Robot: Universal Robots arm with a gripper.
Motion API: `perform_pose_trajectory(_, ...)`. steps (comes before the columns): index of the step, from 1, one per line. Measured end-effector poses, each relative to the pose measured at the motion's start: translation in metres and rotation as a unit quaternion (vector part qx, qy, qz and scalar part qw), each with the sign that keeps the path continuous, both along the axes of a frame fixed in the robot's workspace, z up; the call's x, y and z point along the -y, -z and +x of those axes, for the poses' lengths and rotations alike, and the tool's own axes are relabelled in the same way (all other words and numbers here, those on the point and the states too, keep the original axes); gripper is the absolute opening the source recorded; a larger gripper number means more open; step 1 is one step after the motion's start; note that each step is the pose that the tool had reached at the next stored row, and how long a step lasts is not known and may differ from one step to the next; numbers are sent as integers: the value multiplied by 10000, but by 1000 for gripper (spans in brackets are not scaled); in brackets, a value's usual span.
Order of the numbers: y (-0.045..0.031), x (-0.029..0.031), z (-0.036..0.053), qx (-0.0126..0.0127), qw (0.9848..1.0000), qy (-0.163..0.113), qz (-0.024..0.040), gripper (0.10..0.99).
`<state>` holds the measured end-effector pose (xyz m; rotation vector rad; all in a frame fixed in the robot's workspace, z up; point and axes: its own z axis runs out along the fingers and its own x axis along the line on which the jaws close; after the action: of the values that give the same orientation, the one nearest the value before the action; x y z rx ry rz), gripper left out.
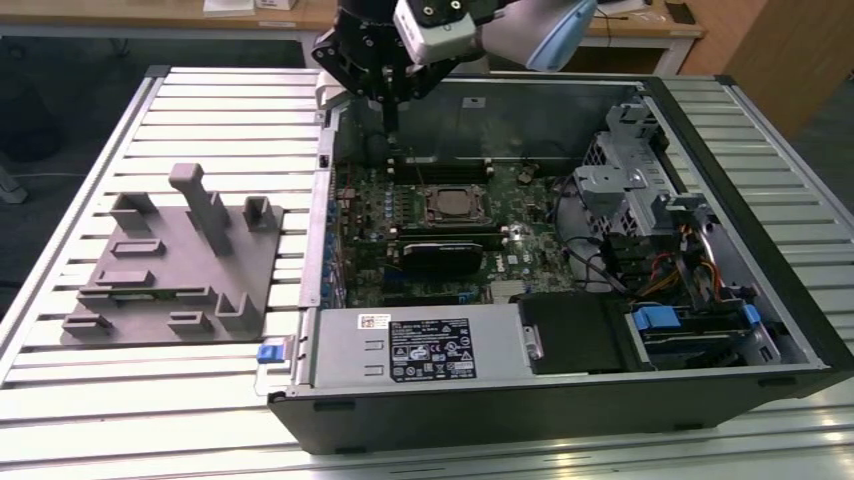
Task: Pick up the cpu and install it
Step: 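Install the first cpu locking lever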
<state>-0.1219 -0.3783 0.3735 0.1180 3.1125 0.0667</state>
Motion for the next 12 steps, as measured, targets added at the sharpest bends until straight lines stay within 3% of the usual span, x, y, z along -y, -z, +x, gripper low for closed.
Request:
perform_pose_trajectory(6, 62, -82, 0, 0, 10000, 0, 0, 106)
perform_pose_trajectory(12, 165, -86, 0, 0, 10000, 0, 0, 106)
